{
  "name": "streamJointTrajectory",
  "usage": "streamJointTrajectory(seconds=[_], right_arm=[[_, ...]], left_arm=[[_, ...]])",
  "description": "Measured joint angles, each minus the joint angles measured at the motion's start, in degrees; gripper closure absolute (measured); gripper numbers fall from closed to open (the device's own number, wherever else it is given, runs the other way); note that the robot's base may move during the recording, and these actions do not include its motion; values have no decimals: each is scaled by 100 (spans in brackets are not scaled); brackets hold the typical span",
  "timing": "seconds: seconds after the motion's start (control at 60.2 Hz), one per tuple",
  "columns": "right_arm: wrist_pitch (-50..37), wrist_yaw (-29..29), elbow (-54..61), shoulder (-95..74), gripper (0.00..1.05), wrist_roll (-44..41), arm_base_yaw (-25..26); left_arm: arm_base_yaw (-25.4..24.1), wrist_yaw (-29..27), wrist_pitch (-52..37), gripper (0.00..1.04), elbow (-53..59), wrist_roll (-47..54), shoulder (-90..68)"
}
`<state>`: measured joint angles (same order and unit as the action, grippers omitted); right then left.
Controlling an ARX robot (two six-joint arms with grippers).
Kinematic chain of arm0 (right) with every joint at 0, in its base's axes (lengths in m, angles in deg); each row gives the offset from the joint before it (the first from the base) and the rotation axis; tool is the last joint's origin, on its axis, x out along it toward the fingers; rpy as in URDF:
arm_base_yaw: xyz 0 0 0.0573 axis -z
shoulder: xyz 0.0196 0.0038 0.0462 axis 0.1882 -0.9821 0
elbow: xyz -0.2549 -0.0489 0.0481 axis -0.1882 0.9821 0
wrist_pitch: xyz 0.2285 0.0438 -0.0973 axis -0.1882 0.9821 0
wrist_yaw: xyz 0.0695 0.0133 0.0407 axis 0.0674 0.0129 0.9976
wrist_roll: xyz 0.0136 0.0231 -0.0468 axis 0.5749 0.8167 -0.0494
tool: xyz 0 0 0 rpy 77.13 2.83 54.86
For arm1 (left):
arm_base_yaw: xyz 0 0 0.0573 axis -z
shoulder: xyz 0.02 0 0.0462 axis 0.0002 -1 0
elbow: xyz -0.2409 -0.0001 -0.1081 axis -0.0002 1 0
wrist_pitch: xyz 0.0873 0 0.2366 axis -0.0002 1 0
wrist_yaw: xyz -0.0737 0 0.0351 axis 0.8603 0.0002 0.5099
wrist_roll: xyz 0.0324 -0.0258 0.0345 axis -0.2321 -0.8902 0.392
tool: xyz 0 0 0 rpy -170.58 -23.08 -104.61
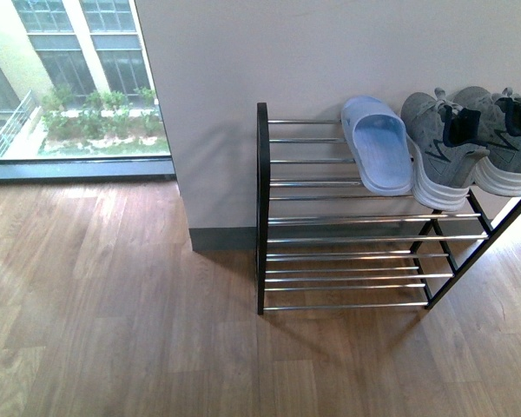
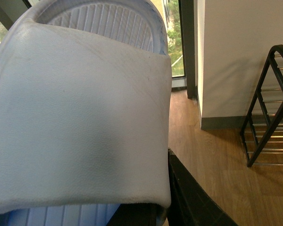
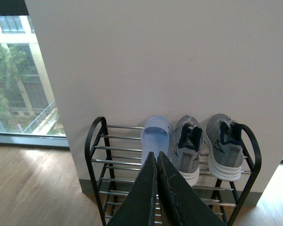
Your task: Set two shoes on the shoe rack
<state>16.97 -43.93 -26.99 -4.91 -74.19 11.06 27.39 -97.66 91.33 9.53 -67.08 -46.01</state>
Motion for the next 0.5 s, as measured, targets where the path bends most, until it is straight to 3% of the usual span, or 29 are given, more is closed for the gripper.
streamJointTrajectory(seconds=[0.382,0.498], right_arm=[[514,0,0,511,103,0,0],[1480,-2,-2,1340,103,0,0]], left_arm=[[0,0,0,103,0,0,0],[0,-4,0,103,0,0,0]])
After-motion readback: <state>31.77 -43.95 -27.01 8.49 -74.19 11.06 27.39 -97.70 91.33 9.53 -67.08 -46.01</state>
